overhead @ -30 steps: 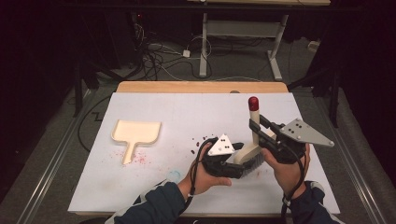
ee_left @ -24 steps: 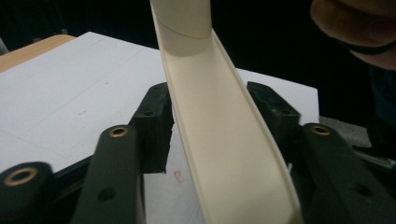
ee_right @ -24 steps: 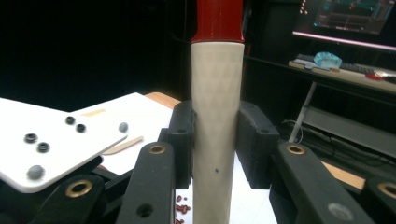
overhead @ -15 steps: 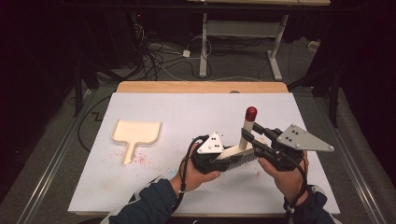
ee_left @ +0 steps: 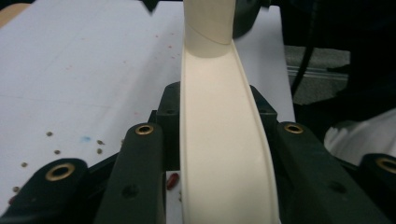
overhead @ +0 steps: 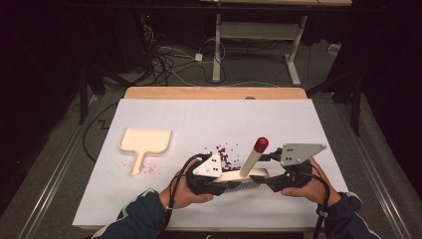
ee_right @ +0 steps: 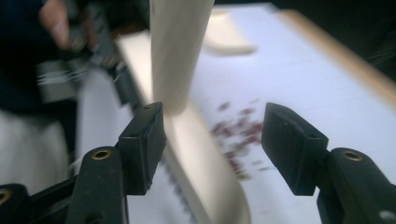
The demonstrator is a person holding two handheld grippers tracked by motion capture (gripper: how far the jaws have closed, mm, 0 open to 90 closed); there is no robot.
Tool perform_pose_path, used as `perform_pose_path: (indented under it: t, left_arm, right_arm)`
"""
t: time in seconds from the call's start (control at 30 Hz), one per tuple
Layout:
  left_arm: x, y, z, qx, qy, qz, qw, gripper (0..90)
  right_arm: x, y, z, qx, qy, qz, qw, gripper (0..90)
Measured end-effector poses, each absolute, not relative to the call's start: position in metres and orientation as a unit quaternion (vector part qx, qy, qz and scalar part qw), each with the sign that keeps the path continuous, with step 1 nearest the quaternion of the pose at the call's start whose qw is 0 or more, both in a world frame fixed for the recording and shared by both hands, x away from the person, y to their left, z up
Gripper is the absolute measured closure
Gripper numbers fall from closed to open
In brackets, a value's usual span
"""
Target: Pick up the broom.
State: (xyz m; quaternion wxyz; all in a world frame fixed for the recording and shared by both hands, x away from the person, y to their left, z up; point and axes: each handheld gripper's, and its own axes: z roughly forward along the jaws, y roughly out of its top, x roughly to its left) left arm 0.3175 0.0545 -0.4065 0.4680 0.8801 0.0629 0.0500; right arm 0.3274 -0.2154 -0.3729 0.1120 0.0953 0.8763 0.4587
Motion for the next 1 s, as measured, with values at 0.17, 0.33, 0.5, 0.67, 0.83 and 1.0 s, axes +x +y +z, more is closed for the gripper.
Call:
perform_pose_path:
  t: [0.17,0.33,0.5,0.67,0.83,1.0]
  left_arm:
    - [0.316,0.057,-0.407,0.882,0.048,0.038,0.468,65.5]
    - [0.317,0.056,-0.409,0.883,0.04,0.037,0.465,64.7]
    - [0.32,0.061,-0.409,0.878,0.055,0.056,0.472,54.5]
    - [0.322,0.076,-0.403,0.866,0.092,0.111,0.479,43.7]
    - [0.316,0.104,-0.405,0.86,0.126,0.188,0.457,28.8]
    - [0.314,0.137,-0.416,0.851,0.178,0.227,0.439,22.9]
  right_arm:
    - [0.328,-0.196,-0.394,0.061,0.906,0.413,0.069,45.3]
    - [0.331,-0.187,-0.405,0.046,0.905,0.421,0.034,60.3]
    - [0.328,-0.187,-0.406,0.054,0.909,0.411,0.041,65.2]
    - [0.331,-0.19,-0.402,0.071,0.905,0.414,0.062,67.5]
    - [0.335,-0.196,-0.398,0.097,0.9,0.415,0.087,67.6]
    - [0.341,-0.203,-0.393,0.128,0.891,0.421,0.112,67.5]
